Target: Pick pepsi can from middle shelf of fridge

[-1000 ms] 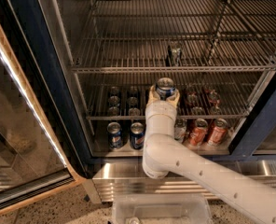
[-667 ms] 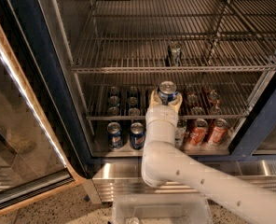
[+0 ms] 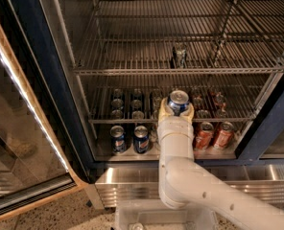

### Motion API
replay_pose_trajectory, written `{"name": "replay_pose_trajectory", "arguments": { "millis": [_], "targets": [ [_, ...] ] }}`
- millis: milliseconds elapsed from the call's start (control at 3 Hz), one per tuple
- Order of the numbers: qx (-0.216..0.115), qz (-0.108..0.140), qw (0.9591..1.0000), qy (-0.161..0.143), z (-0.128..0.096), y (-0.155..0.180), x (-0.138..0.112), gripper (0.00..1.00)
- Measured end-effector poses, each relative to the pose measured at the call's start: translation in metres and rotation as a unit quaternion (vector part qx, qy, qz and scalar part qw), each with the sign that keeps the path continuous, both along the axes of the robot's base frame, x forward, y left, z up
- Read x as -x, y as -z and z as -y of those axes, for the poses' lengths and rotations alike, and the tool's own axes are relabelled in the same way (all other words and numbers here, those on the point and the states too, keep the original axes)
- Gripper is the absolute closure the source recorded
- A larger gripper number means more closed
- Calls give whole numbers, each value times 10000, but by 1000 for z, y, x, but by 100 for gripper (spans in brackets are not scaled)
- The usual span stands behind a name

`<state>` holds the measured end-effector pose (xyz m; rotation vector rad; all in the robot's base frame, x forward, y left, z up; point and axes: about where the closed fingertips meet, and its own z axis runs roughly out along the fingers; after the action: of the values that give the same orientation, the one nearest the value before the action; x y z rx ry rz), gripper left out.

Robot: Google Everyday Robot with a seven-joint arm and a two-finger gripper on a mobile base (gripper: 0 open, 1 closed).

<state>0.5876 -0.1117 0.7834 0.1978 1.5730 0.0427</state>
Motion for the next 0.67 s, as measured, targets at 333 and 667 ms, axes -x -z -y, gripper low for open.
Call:
{"name": "replay_pose_trajectory", "arguments": {
  "millis": [333, 667],
  "targets": [
    [59, -40, 9992, -403, -2, -3, 12, 100],
    [118, -33, 9981, -606, 2, -8, 25, 100]
  ]
}}
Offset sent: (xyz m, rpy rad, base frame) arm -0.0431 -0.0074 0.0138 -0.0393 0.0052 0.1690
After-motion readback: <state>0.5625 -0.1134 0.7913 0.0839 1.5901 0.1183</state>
